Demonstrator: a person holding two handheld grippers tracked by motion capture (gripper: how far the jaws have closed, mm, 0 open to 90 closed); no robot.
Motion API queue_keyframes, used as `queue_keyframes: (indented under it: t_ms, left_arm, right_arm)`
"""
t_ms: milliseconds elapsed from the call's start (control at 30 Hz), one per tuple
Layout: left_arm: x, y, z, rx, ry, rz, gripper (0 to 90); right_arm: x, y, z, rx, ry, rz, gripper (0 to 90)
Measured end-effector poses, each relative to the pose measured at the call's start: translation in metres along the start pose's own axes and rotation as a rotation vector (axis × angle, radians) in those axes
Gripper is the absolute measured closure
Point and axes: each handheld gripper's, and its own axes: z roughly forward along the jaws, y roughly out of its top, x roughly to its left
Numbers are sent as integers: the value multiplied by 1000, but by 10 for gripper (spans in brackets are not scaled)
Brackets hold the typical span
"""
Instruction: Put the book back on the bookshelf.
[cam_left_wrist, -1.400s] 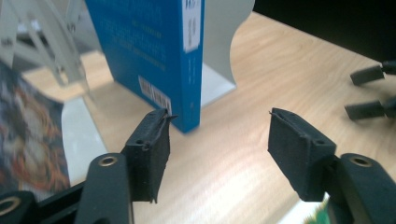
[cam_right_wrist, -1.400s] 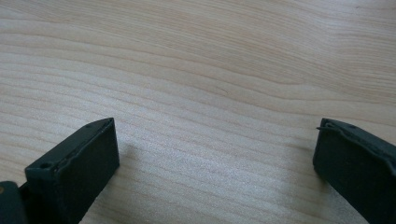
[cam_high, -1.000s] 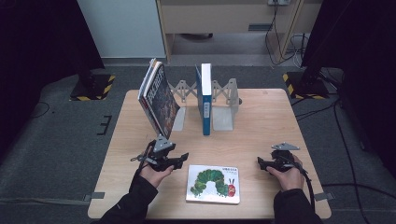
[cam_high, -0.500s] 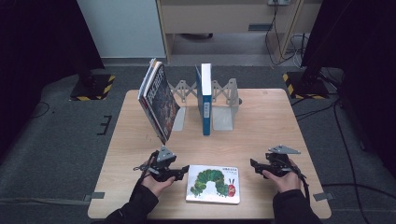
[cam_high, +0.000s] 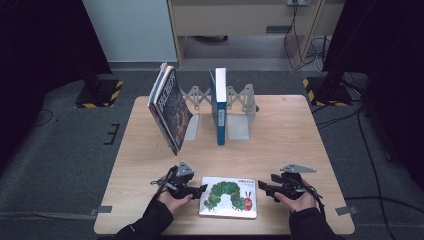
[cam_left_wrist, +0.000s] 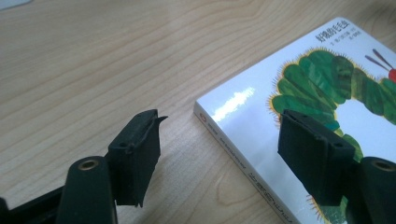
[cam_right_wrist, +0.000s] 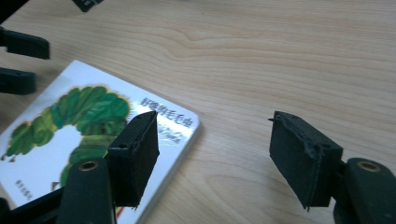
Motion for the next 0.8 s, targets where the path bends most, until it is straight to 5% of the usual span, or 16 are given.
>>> queue_keyframes:
  t_ms: [433,800]
  left_arm:
    - [-8,-8,5,18,-27,-13,311]
    - [-3,-12,9,19,-44,-55,167]
  right_arm:
    - [22,-8,21,59,84,20,392]
    - [22,-13,27,76,97,29,405]
